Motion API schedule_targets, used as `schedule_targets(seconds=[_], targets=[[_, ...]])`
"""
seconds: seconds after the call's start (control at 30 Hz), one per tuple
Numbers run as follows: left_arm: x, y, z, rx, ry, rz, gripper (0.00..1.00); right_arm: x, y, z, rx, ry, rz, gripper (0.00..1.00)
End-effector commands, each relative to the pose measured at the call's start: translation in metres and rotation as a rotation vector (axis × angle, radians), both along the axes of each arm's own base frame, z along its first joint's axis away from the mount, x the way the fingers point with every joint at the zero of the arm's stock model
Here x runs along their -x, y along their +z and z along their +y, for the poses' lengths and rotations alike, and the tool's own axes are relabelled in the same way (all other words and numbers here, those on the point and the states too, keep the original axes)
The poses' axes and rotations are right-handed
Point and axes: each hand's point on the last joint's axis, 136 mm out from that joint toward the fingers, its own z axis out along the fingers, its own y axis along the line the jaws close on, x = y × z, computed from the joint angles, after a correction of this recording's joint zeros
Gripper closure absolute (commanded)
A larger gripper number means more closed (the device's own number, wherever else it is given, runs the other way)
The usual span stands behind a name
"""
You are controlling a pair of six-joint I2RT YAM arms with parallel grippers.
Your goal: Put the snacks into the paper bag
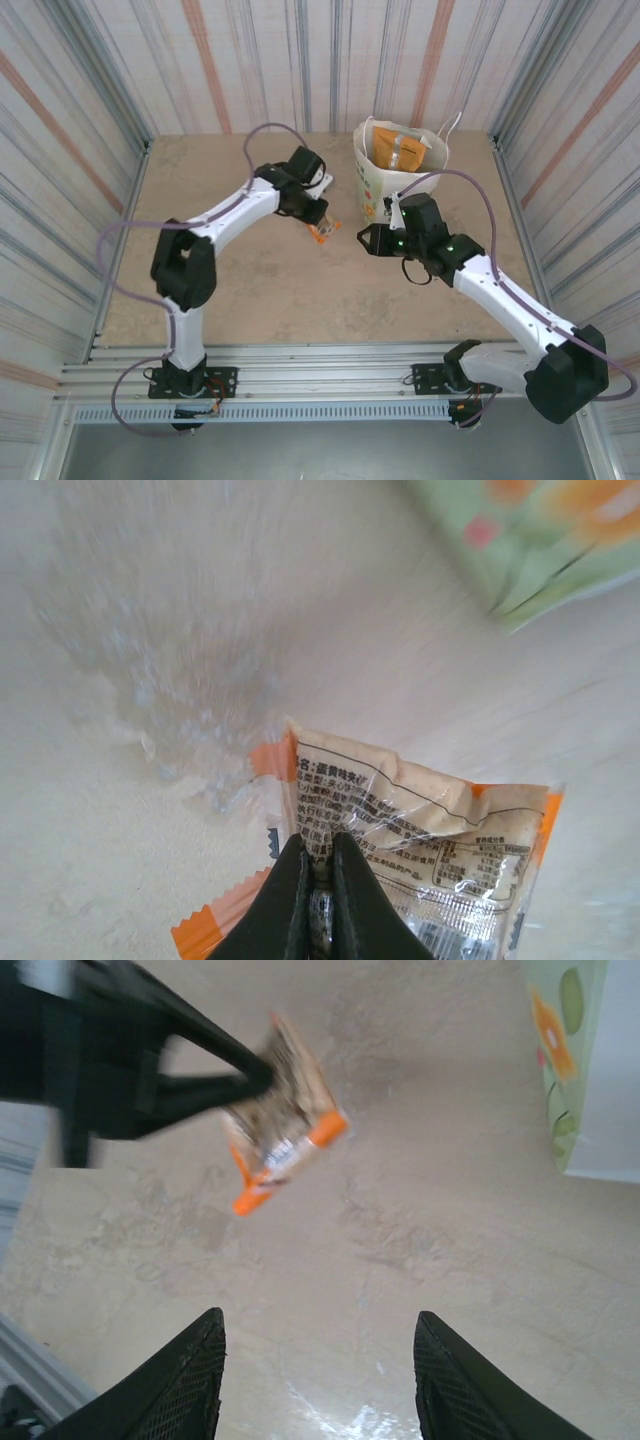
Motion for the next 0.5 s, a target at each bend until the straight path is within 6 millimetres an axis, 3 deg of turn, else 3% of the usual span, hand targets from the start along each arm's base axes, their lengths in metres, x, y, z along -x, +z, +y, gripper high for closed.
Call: schedule_targets(seconds=[0.0, 0.2, 0.33, 0.47], targets=[[0.009, 0.056, -0.012, 0.167, -0.001, -0.058, 1.00, -0.014, 0.025, 0.014, -0.111, -0.025, -0.004, 0.48], [0.015, 0.101, -0.025, 0.304, -0.007, -0.111, 1.00, -0.028, 0.048, 0.031, -0.220, -0.014, -0.056, 0.46], [0.013, 0.108, -0.030, 0.311, -0.015, -0.134, 1.00, -0.033, 0.064, 0.042, -0.298, 0.015, -0.091, 0.46], [0.017, 0.114, -0.039, 0.330, -0.037, -0.133, 1.00, -0.044, 0.069, 0.042, -0.310, -0.026, -0.112, 0.46]])
